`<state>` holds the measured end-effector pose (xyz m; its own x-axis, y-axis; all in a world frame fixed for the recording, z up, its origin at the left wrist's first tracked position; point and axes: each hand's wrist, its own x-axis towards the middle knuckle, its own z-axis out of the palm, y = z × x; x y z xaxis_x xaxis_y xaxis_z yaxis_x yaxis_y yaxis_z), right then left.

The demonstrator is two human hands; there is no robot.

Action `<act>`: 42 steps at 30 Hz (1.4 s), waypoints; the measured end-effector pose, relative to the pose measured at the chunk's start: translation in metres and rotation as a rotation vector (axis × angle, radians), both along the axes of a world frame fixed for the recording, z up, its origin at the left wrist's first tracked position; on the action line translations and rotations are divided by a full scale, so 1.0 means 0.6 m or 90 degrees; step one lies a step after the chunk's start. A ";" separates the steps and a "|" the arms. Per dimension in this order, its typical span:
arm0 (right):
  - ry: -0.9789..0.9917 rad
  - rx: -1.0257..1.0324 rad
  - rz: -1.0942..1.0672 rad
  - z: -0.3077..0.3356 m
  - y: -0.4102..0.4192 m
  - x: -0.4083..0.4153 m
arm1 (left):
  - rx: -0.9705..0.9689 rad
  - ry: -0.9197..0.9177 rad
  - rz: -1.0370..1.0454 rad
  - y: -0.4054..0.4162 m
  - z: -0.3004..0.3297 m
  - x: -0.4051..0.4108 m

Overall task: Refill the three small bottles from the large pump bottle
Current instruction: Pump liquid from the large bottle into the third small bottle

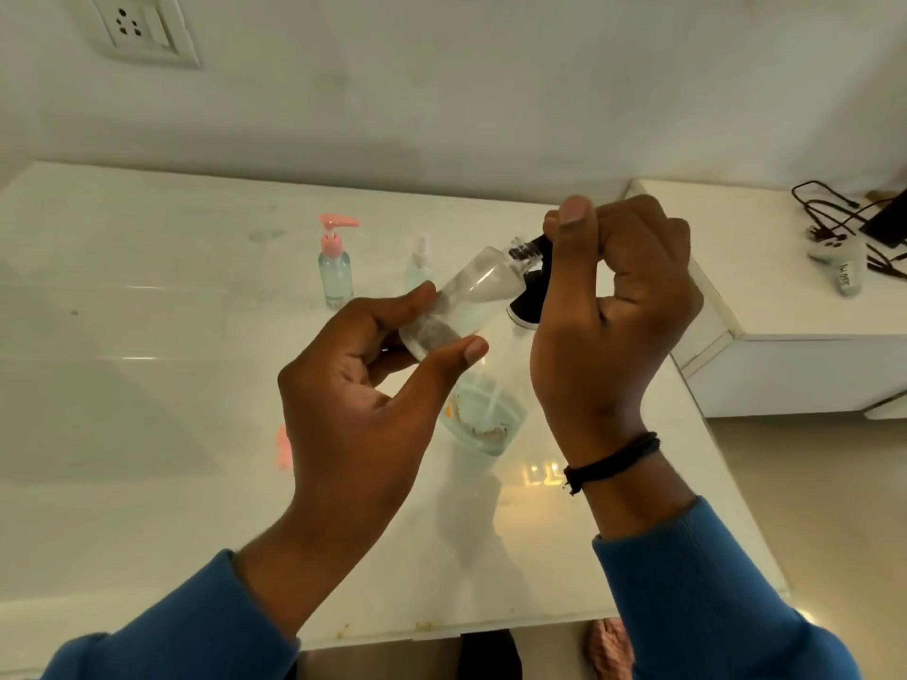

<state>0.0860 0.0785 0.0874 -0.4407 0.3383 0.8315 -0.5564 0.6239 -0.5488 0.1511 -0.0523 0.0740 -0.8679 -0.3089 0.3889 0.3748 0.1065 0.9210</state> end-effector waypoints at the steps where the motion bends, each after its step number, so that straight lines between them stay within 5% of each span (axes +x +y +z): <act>1: -0.001 -0.003 0.005 0.000 -0.003 0.000 | -0.006 0.002 0.002 0.000 0.000 0.000; 42: -0.024 0.010 0.001 -0.003 -0.009 0.004 | -0.021 -0.008 0.013 -0.001 -0.001 -0.001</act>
